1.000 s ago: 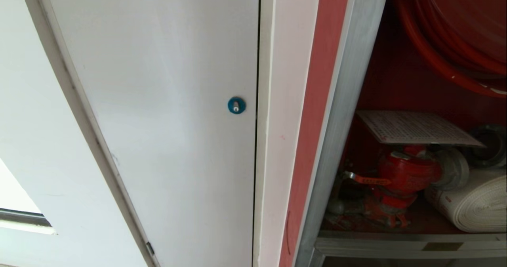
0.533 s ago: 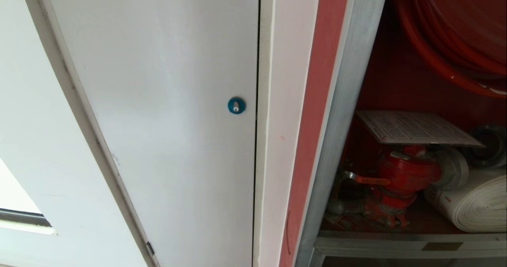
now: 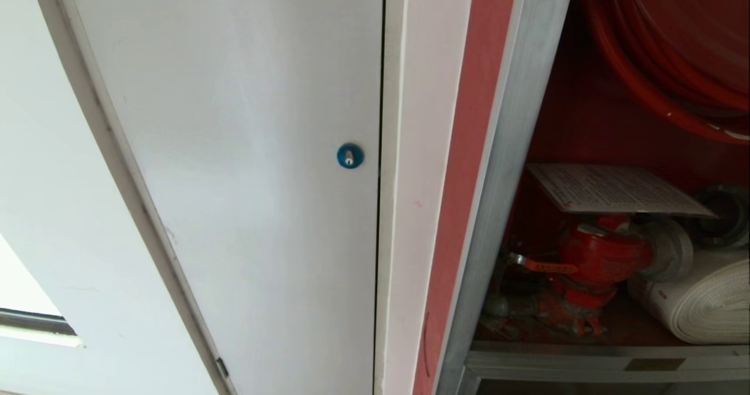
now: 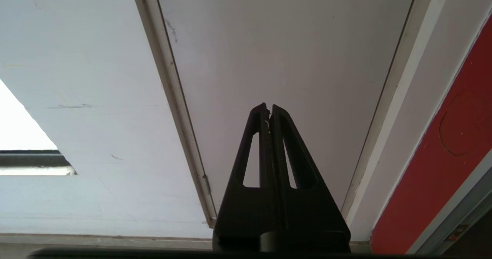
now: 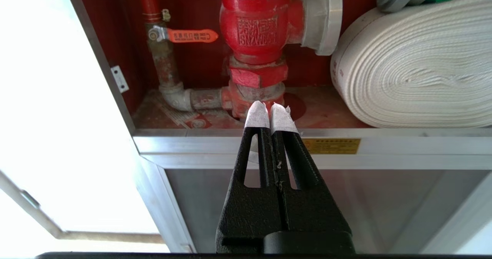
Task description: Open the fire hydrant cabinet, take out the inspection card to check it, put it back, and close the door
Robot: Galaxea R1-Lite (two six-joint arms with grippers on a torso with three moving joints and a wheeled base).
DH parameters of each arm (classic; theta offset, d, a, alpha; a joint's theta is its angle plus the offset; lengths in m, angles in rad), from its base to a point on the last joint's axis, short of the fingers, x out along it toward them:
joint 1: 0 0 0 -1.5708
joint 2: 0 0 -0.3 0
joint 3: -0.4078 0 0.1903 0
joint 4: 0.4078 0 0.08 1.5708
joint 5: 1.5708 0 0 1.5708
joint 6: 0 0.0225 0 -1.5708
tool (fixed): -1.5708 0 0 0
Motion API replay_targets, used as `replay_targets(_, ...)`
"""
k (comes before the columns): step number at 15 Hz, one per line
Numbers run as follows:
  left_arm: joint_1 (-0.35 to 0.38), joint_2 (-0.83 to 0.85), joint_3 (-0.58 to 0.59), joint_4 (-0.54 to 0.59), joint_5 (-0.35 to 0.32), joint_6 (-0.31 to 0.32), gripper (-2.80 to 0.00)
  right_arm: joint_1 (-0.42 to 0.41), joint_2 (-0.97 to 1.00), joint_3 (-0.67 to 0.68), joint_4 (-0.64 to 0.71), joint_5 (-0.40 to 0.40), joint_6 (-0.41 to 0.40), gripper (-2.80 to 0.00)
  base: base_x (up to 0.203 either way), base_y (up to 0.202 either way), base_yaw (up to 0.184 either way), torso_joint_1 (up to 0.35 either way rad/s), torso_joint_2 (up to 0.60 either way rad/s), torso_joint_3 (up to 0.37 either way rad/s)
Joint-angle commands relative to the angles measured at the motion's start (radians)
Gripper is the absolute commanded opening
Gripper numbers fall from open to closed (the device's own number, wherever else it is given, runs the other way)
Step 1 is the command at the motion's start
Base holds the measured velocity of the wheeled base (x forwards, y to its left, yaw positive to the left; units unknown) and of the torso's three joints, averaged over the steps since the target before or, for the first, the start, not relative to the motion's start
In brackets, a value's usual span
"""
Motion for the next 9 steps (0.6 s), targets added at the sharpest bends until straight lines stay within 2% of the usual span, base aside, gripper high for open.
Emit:
replay_targets(1, 0.0, 0.0, 0.012, 0.0, 0.0, 0.001, -2.8, 0.0, -0.027, 0.062, -0.042, -0.001, 0.011, -2.8, 0.0, 0.0, 0.0, 0.0, 0.0, 0.0)
replay_targets(4, 0.0, 0.0, 0.012, 0.0, 0.0, 0.001, -2.8, 0.0, -0.027, 0.154, -0.135, 0.0, 0.014, -2.8, 0.0, 0.0, 0.0, 0.0, 0.0, 0.0)
replay_targets(9, 0.0, 0.0, 0.012, 0.0, 0.001, 0.001, -2.8, 0.0, -0.027, 0.198, -0.157, 0.008, 0.014, -2.8, 0.0, 0.0, 0.0, 0.0, 0.0, 0.0)
